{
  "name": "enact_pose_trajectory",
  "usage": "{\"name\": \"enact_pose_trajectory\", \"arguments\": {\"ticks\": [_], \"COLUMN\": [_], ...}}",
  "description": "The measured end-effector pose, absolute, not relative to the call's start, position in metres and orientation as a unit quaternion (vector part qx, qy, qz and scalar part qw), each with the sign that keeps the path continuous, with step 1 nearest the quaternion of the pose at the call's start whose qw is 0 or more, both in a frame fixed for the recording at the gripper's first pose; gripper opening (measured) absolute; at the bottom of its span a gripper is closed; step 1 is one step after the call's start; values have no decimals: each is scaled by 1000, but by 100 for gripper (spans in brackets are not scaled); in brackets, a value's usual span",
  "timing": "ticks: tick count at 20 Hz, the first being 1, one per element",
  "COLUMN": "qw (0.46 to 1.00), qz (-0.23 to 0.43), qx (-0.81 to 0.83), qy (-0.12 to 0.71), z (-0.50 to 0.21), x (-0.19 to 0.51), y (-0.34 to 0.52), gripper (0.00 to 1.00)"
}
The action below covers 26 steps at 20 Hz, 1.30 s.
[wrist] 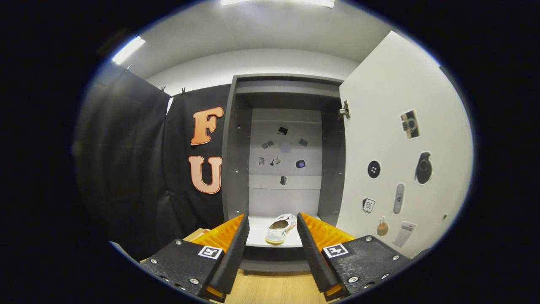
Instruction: Open the shoe cabinet door, grab the shoes and put them into the shoe cabinet, then close the shoe cabinet door.
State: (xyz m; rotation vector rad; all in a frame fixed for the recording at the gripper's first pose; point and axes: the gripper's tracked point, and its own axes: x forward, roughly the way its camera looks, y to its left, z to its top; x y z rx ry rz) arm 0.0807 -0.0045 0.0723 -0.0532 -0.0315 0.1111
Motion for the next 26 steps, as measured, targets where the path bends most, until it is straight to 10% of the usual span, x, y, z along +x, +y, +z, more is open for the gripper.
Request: {"name": "enact_pose_trajectory", "arguments": {"ticks": [26], "qw": [988], "qz": [-153], "qx": [9], "qy": [19], "z": [29], "x": [-59], "y": [-277], "gripper": [77]}}
